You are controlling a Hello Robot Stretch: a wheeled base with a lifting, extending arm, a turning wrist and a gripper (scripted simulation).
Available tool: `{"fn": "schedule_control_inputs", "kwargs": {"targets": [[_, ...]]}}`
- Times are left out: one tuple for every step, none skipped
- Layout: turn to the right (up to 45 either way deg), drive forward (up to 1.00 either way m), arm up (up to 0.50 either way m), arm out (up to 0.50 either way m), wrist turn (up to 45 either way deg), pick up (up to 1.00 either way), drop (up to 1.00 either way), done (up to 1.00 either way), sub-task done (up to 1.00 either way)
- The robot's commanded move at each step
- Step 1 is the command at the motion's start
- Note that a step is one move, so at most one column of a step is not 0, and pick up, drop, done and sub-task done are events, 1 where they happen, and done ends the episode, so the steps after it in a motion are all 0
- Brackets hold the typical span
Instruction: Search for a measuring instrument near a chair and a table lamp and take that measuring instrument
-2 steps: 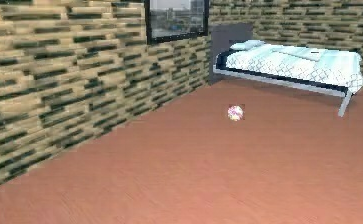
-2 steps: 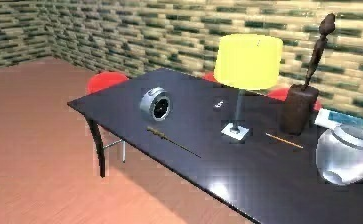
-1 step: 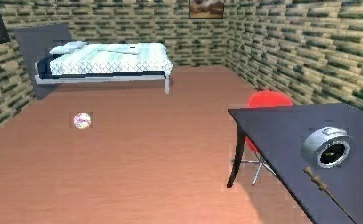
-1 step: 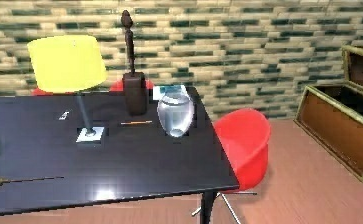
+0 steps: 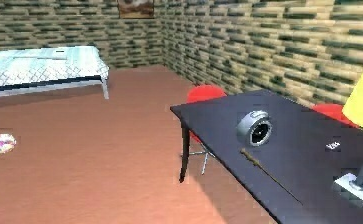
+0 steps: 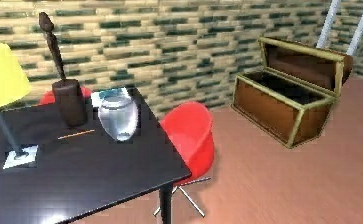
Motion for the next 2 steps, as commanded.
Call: {"fn": "schedule_control_inputs", "kwargs": {"targets": [[0.0, 0.55, 0.00, 0.00, 0.0, 0.00, 0.00, 0.00, 0.00], [-39.0, 0.00, 0.00, 0.00, 0.0, 0.00, 0.00, 0.00, 0.00]]}}
